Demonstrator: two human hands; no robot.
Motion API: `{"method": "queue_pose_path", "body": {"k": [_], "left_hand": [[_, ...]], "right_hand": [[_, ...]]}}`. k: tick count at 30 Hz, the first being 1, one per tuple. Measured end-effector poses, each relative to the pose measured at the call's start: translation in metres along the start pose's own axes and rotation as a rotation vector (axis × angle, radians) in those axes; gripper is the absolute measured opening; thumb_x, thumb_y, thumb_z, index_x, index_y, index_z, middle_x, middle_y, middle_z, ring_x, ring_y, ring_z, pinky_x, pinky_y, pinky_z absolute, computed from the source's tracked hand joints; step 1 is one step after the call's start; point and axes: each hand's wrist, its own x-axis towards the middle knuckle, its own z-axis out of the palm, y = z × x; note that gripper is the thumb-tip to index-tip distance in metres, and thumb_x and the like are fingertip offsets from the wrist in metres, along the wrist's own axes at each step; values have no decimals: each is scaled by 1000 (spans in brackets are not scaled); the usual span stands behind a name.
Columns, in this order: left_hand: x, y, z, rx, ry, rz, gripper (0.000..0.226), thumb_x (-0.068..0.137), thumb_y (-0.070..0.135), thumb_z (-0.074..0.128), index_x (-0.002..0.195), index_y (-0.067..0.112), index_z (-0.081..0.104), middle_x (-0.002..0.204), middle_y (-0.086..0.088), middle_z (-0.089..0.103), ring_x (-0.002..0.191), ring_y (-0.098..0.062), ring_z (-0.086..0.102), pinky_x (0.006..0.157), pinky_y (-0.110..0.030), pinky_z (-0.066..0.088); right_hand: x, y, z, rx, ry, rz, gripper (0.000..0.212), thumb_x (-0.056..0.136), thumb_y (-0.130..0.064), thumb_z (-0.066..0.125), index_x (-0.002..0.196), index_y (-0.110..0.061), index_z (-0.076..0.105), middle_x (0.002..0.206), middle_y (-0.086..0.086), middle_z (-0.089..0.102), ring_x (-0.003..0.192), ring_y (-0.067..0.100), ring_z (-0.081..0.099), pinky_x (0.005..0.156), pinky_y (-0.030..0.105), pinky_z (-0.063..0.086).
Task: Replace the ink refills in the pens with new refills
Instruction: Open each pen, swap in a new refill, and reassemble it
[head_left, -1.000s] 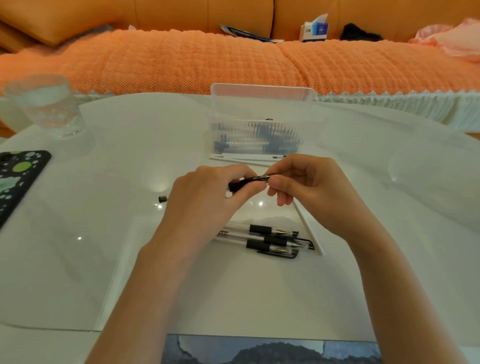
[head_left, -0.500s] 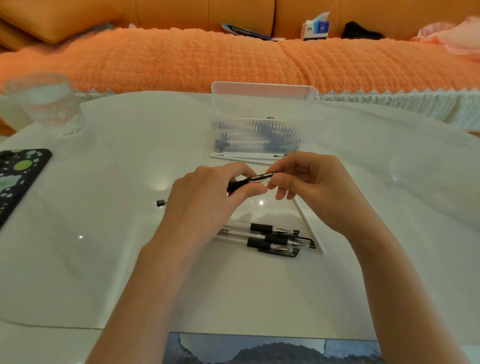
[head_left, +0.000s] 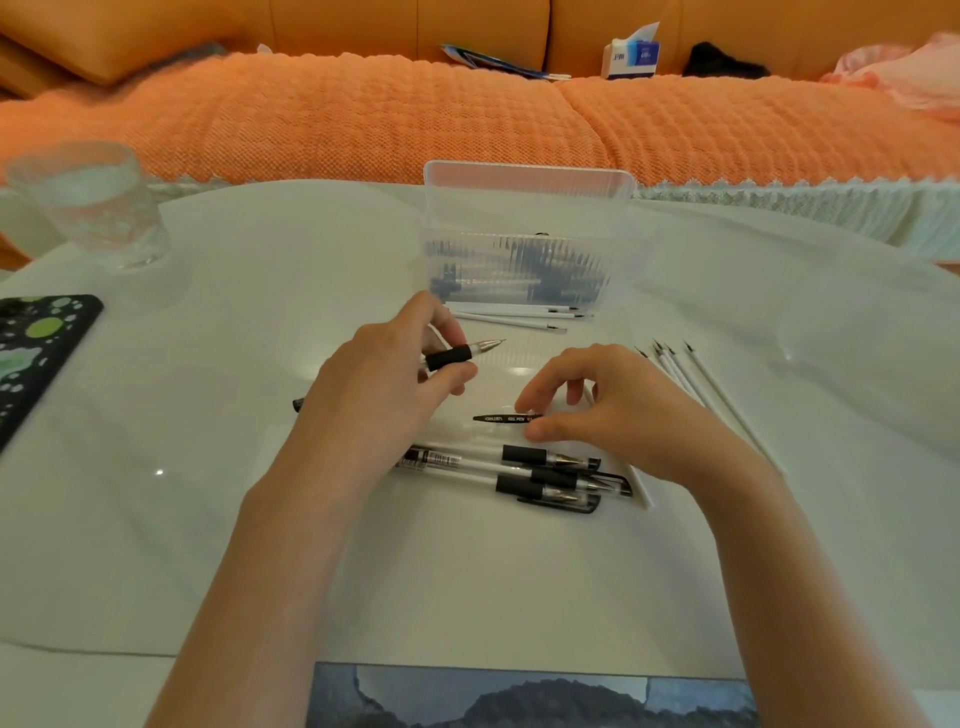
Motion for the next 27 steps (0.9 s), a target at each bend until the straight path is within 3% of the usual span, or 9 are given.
{"method": "queue_pose_path", "body": {"k": [5,8,12,18,23,27], "left_hand": [[-1,0,-1,32,-8,13,17,86,36,65,94,31,50,94,14,66,90,-11,62,73,-27,46],[-2,3,-1,44,-2,38,15,84,37,66,91,32,53,87,19,60,80,-1,57,64,-16,40],[-1,6,2,53,-17,84,13,82,37,68,88,33,57,83,23,56,72,9,50,59,-8,30],[1,4,3,35,0,149,13,79,35,71,85,33,61,89,16,61,82,0,55,67,-13,40],[0,3,2,-37,-11,123,10,80,41,66,86,34,70,81,13,66,76,-5,59,76,-32,50],[0,6,2,-13,-11,138,23,77,41,70,99,36,66,93,17,62,78,-3,58,71,-21,47]], "right_hand": [[1,2,-2,40,94,-22,18,75,-38,74,92,-34,70,84,-15,66,78,4,54,66,16,39],[2,-2,-2,99,202,-49,21,78,-46,66,95,-34,70,85,-16,66,77,-2,54,64,11,41],[5,-9,5,132,202,-90,14,83,-40,65,91,-32,72,81,-19,67,76,-3,54,67,5,40],[5,-13,5,148,236,-115,4,83,-24,69,80,-25,72,72,-16,66,66,-10,53,63,1,37],[3,-12,4,166,262,-109,2,80,-21,73,80,-23,73,69,-15,65,62,-9,51,60,3,37],[4,-10,4,150,271,-106,2,79,-24,73,81,-25,73,71,-14,65,67,-6,51,63,5,38]]}}
